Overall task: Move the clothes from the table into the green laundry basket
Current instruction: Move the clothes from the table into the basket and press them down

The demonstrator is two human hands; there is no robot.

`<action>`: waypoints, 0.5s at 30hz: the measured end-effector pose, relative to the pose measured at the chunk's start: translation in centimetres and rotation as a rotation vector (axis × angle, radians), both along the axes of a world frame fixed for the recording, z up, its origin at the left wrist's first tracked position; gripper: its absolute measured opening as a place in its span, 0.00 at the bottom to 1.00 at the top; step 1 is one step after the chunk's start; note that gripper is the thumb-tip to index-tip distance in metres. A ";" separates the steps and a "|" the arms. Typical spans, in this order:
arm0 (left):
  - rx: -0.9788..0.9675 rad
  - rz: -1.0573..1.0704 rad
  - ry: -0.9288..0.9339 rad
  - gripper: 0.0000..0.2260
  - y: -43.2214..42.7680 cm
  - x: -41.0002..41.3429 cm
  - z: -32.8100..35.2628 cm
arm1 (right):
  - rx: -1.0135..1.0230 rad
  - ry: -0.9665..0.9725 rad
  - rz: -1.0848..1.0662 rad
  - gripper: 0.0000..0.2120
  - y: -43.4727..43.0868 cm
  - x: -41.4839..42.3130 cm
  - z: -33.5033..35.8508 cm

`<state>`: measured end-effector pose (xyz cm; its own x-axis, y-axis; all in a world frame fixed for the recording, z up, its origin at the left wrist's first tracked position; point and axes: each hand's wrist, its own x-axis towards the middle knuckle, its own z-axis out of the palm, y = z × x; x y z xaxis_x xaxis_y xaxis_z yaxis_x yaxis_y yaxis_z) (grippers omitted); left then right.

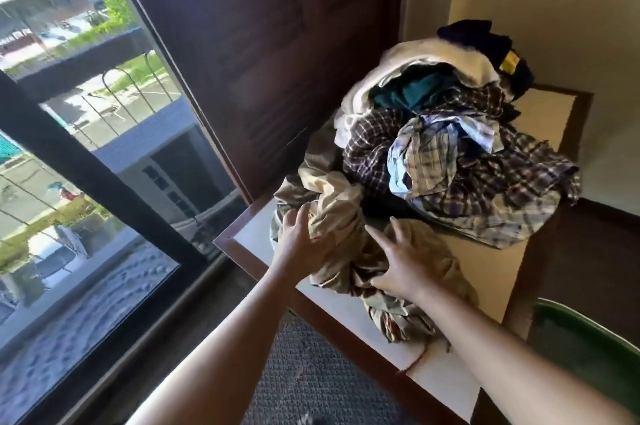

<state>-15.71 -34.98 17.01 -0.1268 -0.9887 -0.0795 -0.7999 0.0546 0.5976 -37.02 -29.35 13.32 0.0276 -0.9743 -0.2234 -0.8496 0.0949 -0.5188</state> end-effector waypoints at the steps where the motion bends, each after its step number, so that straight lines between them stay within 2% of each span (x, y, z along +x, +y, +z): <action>1: 0.031 0.009 0.001 0.41 -1.4 0.1 -0.3 | 0.024 0.014 -0.026 0.52 -0.5 0.2 -0.5; 5: 0.310 0.056 -0.026 0.59 -7.7 0.0 -2.1 | 0.220 0.111 -0.187 0.54 -2.2 1.3 -2.0; 7: 0.422 0.029 -0.035 0.65 -10.1 0.0 -2.6 | 0.238 0.243 -0.257 0.47 -2.8 1.9 -2.8; 9: 0.515 -0.032 -0.009 0.63 -11.2 0.1 -2.6 | 0.199 0.235 -0.361 0.33 -3.1 2.7 -3.9; 11: 0.562 -0.079 0.025 0.58 -11.8 0.5 -3.6 | 0.106 0.118 -0.457 0.28 -3.4 3.5 -4.4; 13: 0.596 -0.082 0.103 0.56 -12.5 1.4 -4.9 | -0.053 -0.096 -0.516 0.22 -3.7 4.5 -4.3; 15: 0.663 -0.051 0.327 0.47 -13.1 2.1 -5.6 | -0.230 -0.300 -0.539 0.18 -4.1 5.7 -3.5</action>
